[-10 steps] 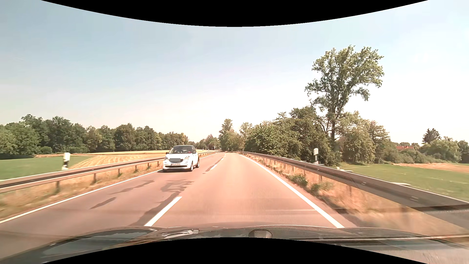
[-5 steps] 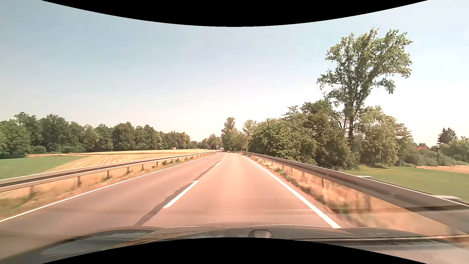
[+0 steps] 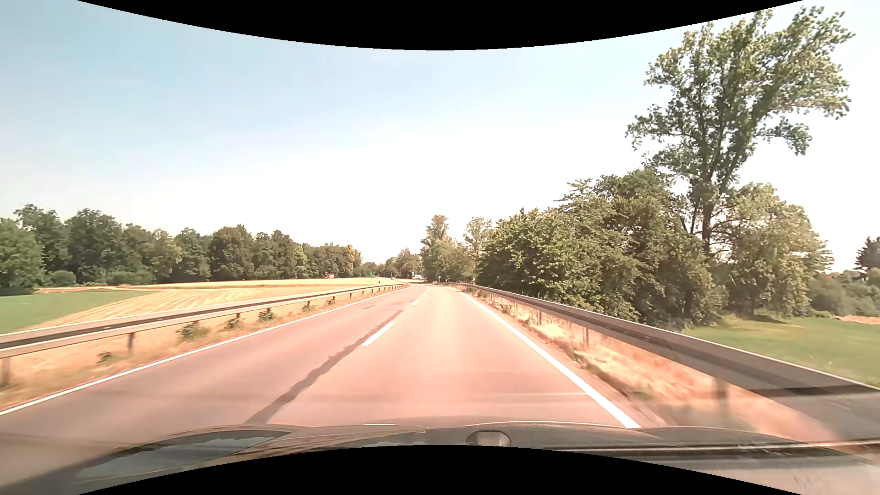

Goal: Follow the waypoints while adhering to traffic rules and regulations

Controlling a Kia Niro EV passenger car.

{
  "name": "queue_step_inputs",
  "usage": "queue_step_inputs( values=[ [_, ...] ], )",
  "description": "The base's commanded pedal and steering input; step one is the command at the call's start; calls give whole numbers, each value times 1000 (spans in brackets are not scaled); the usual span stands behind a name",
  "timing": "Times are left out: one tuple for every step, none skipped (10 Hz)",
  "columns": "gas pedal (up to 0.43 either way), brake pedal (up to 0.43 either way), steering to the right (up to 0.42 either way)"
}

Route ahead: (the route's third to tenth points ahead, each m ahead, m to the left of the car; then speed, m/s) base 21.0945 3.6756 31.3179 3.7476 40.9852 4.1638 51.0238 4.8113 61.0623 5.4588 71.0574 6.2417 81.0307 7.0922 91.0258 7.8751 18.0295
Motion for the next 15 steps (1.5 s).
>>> queue_step_inputs(
  values=[
    [150,0,-9],
    [150,0,-7],
    [150,0,-6],
    [138,0,-6],
    [138,0,-5],
    [138,0,-5],
    [138,0,-5],
    [138,0,-5],
    [138,0,-6],
    [138,0,-5],
    [130,0,-5],
    [118,0,-5],
    [118,0,-5],
    [118,0,-5],
    [118,0,-5]
  ],
)
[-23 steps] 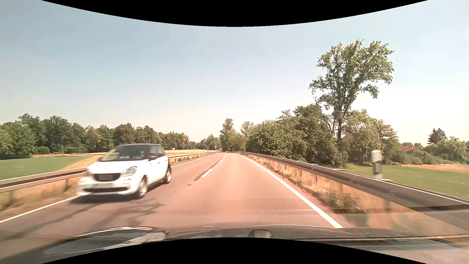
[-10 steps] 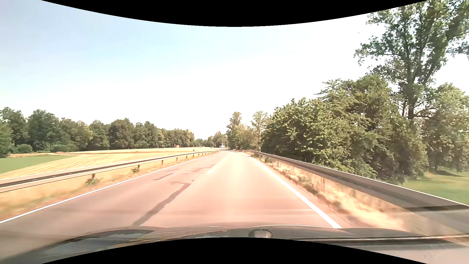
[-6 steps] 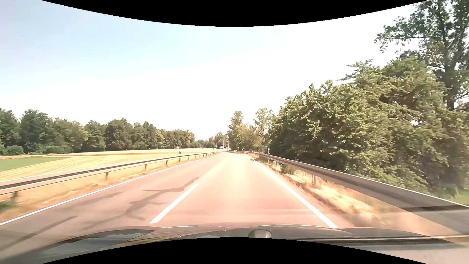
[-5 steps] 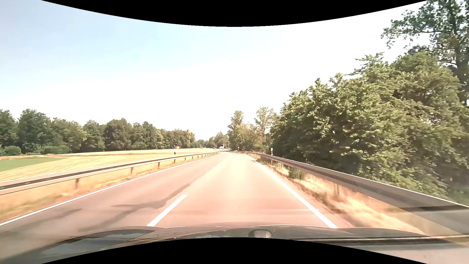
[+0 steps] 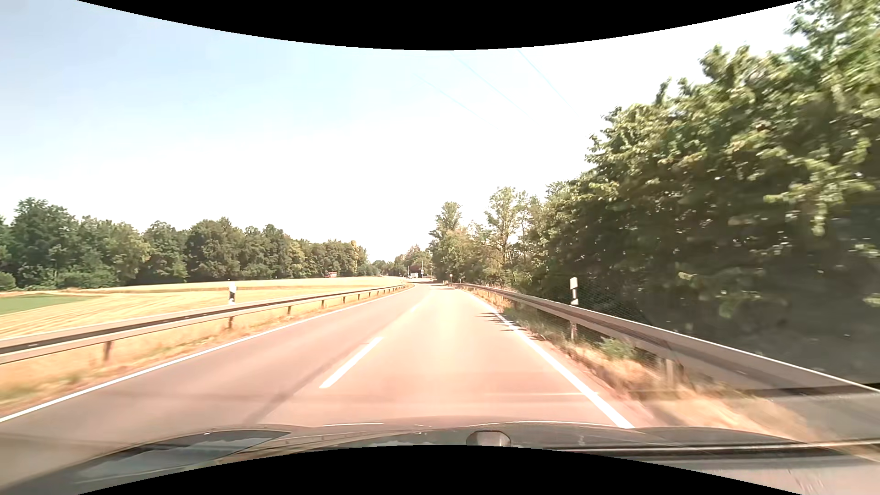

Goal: Follow the waypoints while adhering to traffic rules and regulations

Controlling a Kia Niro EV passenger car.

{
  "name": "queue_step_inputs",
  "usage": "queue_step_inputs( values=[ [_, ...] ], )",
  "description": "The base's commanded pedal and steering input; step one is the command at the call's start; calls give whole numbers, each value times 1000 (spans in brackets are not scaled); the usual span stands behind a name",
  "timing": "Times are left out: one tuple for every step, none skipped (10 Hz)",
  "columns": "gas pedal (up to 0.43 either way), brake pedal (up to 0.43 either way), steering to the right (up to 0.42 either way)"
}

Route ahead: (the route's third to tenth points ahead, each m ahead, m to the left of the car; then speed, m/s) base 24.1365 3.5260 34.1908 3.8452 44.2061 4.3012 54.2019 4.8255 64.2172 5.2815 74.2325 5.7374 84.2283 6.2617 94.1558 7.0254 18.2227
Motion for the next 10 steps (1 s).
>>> queue_step_inputs(
  values=[
    [118,0,-5],
    [118,0,-5],
    [118,0,-5],
    [118,0,-5],
    [118,0,-5],
    [118,0,-5],
    [118,0,-5],
    [118,0,-5],
    [118,0,-5],
    [118,0,-5]
  ],
)
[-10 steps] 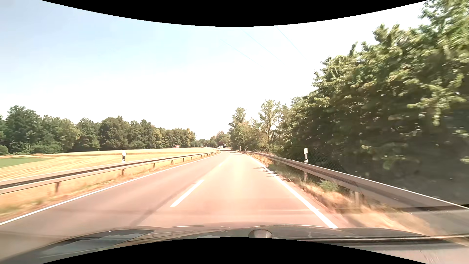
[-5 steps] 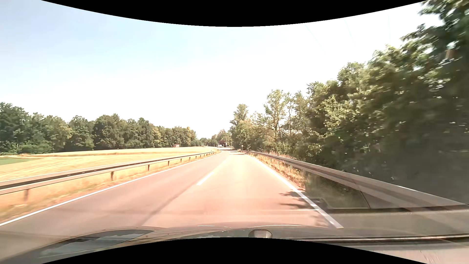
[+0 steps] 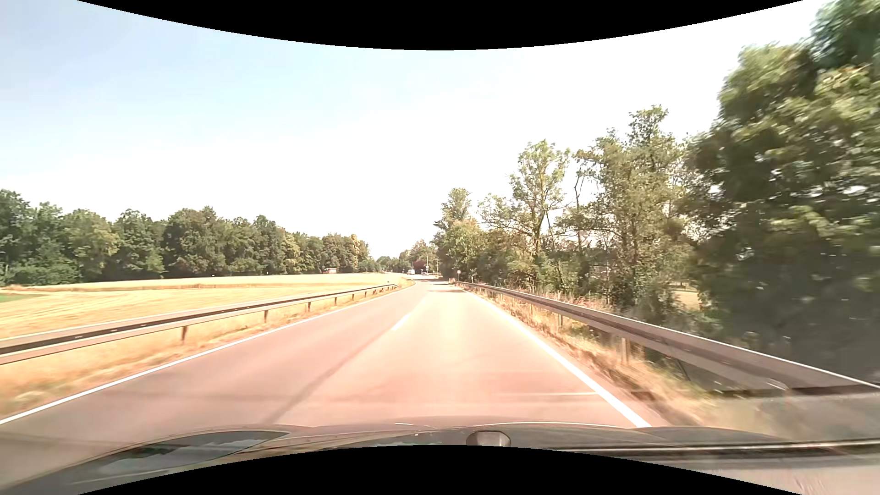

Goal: Follow the waypoints while adhering to traffic rules and regulations

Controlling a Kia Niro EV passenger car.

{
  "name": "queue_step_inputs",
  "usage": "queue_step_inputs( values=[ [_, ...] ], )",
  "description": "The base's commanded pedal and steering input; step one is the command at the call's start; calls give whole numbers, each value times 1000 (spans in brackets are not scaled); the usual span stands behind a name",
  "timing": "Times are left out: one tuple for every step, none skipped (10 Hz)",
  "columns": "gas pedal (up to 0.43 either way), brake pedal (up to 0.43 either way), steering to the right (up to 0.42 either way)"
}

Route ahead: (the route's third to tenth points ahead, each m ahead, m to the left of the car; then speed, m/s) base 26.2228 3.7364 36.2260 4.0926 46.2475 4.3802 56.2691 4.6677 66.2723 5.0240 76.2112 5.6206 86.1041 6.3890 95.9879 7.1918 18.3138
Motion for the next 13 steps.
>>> queue_step_inputs(
  values=[
    [118,0,-5],
    [118,0,-5],
    [118,0,-5],
    [118,0,-5],
    [118,0,-5],
    [118,0,-4],
    [118,0,-3],
    [118,0,-4],
    [118,0,-3],
    [118,0,-4],
    [118,0,-4],
    [118,0,-4],
    [118,0,-3]
  ],
)
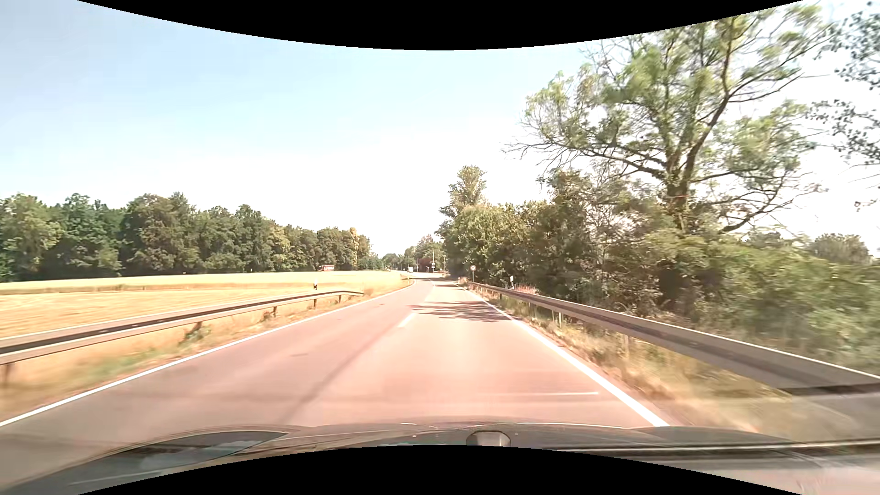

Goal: Follow the waypoints while adhering to traffic rules and regulations

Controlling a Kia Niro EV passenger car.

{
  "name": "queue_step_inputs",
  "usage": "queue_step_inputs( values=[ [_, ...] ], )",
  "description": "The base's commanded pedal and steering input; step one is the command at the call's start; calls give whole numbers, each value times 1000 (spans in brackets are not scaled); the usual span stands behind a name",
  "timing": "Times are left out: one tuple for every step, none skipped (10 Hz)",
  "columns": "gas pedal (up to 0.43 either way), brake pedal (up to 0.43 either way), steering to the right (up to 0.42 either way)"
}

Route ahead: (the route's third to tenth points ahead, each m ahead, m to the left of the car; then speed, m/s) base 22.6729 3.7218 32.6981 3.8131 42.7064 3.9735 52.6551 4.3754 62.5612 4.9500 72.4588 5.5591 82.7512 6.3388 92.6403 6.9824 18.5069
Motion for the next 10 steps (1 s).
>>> queue_step_inputs(
  values=[
    [118,0,-3],
    [110,0,-3],
    [20,0,-3],
    [0,0,-3],
    [0,0,-3],
    [0,0,-4],
    [0,0,-4],
    [0,0,-4],
    [0,0,-4],
    [0,0,-4]
  ],
)
